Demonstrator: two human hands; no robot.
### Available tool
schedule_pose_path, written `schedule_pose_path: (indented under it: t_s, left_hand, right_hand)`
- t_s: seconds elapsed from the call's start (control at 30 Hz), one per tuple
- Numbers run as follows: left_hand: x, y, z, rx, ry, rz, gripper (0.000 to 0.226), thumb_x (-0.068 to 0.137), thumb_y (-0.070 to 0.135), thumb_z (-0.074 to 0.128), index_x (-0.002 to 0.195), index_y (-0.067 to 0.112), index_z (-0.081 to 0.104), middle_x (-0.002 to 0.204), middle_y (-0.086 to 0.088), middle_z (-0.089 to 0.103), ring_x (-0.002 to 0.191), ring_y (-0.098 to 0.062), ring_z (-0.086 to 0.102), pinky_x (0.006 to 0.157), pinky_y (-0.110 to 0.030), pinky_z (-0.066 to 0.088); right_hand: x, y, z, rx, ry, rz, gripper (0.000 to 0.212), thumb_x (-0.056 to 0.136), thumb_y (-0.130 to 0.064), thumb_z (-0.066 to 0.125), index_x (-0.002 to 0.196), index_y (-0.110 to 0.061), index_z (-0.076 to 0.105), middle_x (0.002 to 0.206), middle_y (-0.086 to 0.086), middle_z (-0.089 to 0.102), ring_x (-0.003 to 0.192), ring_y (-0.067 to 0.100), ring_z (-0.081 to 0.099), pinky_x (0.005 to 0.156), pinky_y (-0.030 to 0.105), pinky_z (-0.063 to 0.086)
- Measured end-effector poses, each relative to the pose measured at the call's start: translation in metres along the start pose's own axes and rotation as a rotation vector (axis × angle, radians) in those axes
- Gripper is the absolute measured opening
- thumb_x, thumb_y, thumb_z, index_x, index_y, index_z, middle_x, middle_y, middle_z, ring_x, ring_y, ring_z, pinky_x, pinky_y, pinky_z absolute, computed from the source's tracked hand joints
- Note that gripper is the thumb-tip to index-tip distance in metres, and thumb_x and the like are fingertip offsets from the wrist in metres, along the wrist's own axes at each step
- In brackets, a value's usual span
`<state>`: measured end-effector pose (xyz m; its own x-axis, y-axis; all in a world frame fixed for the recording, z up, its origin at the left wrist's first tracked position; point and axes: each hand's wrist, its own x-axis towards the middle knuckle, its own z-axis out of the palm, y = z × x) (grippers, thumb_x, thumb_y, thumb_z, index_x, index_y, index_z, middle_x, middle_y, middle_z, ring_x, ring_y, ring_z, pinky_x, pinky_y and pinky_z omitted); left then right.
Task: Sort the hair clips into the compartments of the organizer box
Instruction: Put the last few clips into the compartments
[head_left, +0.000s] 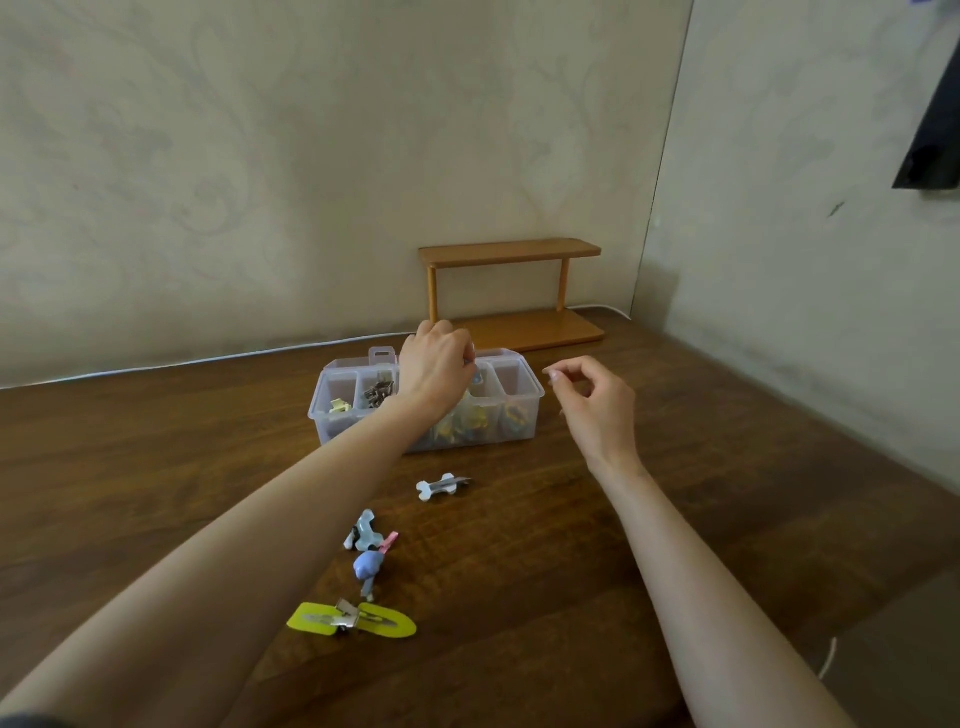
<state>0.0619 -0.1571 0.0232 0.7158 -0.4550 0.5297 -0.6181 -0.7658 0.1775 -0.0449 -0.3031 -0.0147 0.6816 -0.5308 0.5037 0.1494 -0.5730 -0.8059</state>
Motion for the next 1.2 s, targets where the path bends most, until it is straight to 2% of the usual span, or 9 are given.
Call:
schedule_pose_path:
  t_s: [0.13, 0.23, 0.4, 0.57, 0.7, 0.8, 0.97, 1.07, 1.2]
  left_hand:
    - [-0.005, -0.002, -0.001, -0.023, -0.086, 0.031, 0.034, 0.09, 0.046, 0.051, 0.092, 0.016, 0.067, 0.104, -0.007, 0.056, 0.103, -0.024, 0.046, 0.085, -0.037, 0.042]
    - [-0.017, -0.008, -0.015, -0.083, -0.013, 0.037, 0.035, 0.093, 0.042, 0.046, 0.091, 0.013, 0.066, 0.098, -0.006, 0.056, 0.098, -0.023, 0.046, 0.078, -0.032, 0.039]
    - [-0.046, -0.026, -0.037, -0.174, 0.051, 0.028, 0.023, 0.092, 0.031, 0.053, 0.095, 0.011, 0.066, 0.099, -0.005, 0.057, 0.098, -0.019, 0.046, 0.075, -0.027, 0.037]
    - [-0.074, -0.042, -0.045, -0.181, 0.065, 0.011, 0.018, 0.09, 0.027, 0.056, 0.093, 0.012, 0.065, 0.095, 0.0, 0.055, 0.093, -0.014, 0.044, 0.07, -0.025, 0.035]
    - [-0.086, -0.051, -0.043, -0.224, 0.046, 0.008, 0.013, 0.09, 0.024, 0.057, 0.092, 0.014, 0.064, 0.095, 0.003, 0.053, 0.094, -0.011, 0.043, 0.072, -0.024, 0.036]
    - [-0.092, -0.056, -0.042, -0.232, 0.037, -0.006, 0.01, 0.089, 0.026, 0.057, 0.09, 0.017, 0.063, 0.095, 0.005, 0.052, 0.095, -0.01, 0.042, 0.07, -0.025, 0.037]
    - [-0.097, -0.057, -0.039, -0.243, 0.03, 0.006, 0.011, 0.089, 0.023, 0.057, 0.091, 0.014, 0.064, 0.094, 0.004, 0.052, 0.092, -0.011, 0.043, 0.066, -0.022, 0.035]
    - [-0.096, -0.058, -0.042, -0.266, 0.027, 0.02, 0.01, 0.089, 0.023, 0.057, 0.091, 0.015, 0.064, 0.093, 0.004, 0.053, 0.09, -0.011, 0.046, 0.067, -0.024, 0.038]
    - [-0.094, -0.056, -0.05, -0.296, 0.052, 0.042, 0.009, 0.09, 0.02, 0.057, 0.09, 0.014, 0.063, 0.091, 0.003, 0.057, 0.085, -0.012, 0.05, 0.066, -0.027, 0.045]
  right_hand:
    - [-0.001, -0.002, 0.0, 0.001, -0.001, -0.028, 0.01, 0.091, -0.017, 0.058, 0.095, -0.017, 0.067, 0.092, -0.004, 0.066, 0.084, 0.008, 0.06, 0.076, 0.03, 0.056]
    - [-0.002, -0.004, 0.001, 0.001, -0.009, -0.049, 0.009, 0.091, -0.017, 0.058, 0.093, -0.019, 0.066, 0.091, -0.006, 0.065, 0.084, 0.007, 0.06, 0.075, 0.027, 0.054]
    - [-0.007, -0.013, 0.002, 0.045, -0.079, -0.091, 0.008, 0.09, -0.016, 0.059, 0.093, -0.018, 0.067, 0.088, -0.006, 0.066, 0.082, 0.007, 0.061, 0.067, 0.016, 0.048]
    - [-0.021, -0.024, 0.009, 0.032, -0.347, -0.165, 0.008, 0.088, -0.012, 0.061, 0.092, -0.016, 0.067, 0.081, -0.007, 0.062, 0.077, 0.009, 0.059, 0.066, 0.019, 0.047]
    - [-0.029, -0.027, 0.021, -0.118, -0.66, -0.167, 0.014, 0.084, -0.023, 0.068, 0.098, -0.021, 0.069, 0.094, -0.01, 0.063, 0.088, 0.005, 0.056, 0.076, 0.023, 0.047]
    - [-0.033, -0.026, 0.028, -0.216, -0.796, -0.161, 0.022, 0.08, -0.031, 0.072, 0.101, -0.028, 0.07, 0.099, -0.011, 0.06, 0.092, 0.005, 0.054, 0.079, 0.024, 0.046]
    - [-0.036, -0.026, 0.032, -0.277, -0.825, -0.186, 0.023, 0.074, -0.033, 0.077, 0.094, -0.027, 0.068, 0.1, -0.009, 0.059, 0.091, 0.007, 0.056, 0.082, 0.031, 0.051]
    - [-0.036, -0.029, 0.031, -0.244, -0.824, -0.131, 0.024, 0.074, -0.029, 0.078, 0.093, -0.025, 0.065, 0.098, -0.009, 0.06, 0.086, 0.005, 0.057, 0.075, 0.024, 0.048]
    - [-0.036, -0.032, 0.026, -0.139, -0.838, -0.065, 0.022, 0.078, -0.014, 0.075, 0.093, -0.022, 0.062, 0.093, -0.007, 0.061, 0.078, 0.003, 0.056, 0.066, 0.016, 0.043]
